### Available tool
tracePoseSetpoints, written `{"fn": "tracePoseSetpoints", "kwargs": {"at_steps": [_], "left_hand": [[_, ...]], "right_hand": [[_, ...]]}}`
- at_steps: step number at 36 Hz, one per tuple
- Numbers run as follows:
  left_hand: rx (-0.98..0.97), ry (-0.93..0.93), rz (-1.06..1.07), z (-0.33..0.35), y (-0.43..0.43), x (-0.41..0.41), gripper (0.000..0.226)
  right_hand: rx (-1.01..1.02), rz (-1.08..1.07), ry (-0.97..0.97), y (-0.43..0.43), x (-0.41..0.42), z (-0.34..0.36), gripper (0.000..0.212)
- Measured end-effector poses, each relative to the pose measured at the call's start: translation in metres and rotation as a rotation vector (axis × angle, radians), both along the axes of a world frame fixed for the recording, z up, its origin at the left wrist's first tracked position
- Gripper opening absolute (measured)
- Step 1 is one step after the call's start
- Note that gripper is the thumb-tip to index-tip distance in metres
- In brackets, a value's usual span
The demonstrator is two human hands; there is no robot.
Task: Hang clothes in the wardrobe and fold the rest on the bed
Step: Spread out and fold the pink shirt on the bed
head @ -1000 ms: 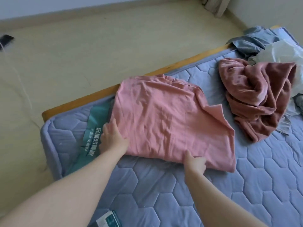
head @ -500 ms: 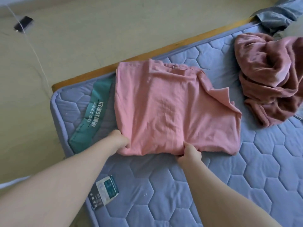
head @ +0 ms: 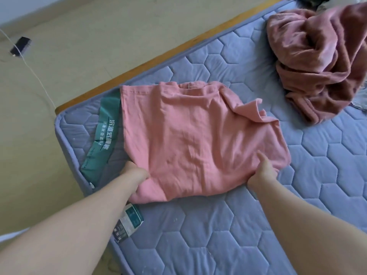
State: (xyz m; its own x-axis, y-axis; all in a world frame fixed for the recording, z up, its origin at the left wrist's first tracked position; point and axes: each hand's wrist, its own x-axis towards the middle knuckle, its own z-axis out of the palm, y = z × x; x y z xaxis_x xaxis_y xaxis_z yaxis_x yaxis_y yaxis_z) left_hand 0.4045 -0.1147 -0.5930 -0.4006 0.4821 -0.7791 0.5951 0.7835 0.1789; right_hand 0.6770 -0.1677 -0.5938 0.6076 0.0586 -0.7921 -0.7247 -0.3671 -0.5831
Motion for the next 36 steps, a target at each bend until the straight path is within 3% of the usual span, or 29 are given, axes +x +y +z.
{"fn": "tracePoseSetpoints", "kwargs": {"at_steps": [5,9,11,14,18,21,25,30,33,36], "left_hand": [[0.032,0.077,-0.001,-0.003,-0.001,0.009,0.049],[0.190,0.178,0.026,0.006,-0.008,0.024,0.042],[0.222,0.243,0.009,0.009,-0.013,0.031,0.040],[0.190,0.359,-0.097,0.012,-0.015,0.044,0.062],[0.279,0.309,-0.425,0.010,-0.013,0.066,0.080],[0.374,0.211,-0.692,0.003,-0.008,0.081,0.076],[0.308,0.099,-0.826,-0.012,-0.002,0.095,0.071],[0.181,0.053,-0.889,-0.028,0.012,0.093,0.071],[0.160,0.039,-0.916,-0.032,0.016,0.090,0.071],[0.138,0.037,-0.929,-0.032,0.016,0.090,0.071]], "right_hand": [[0.091,0.069,-0.299,0.006,0.027,0.022,0.045],[0.160,0.038,-0.266,-0.010,0.044,0.026,0.024],[0.028,0.021,-0.181,-0.029,0.054,0.015,0.033],[-0.334,0.173,-0.122,-0.054,0.062,0.002,0.051],[-0.611,0.471,-0.420,-0.044,0.062,0.010,0.053],[-0.562,0.692,-0.641,-0.016,0.058,0.022,0.043],[-0.446,0.952,-0.867,0.026,0.062,0.032,0.036],[-0.437,1.075,-0.759,0.078,0.073,0.025,0.053],[-0.265,1.147,-0.669,0.092,0.069,0.022,0.062],[-0.149,1.232,-0.753,0.096,0.068,0.024,0.048]]}}
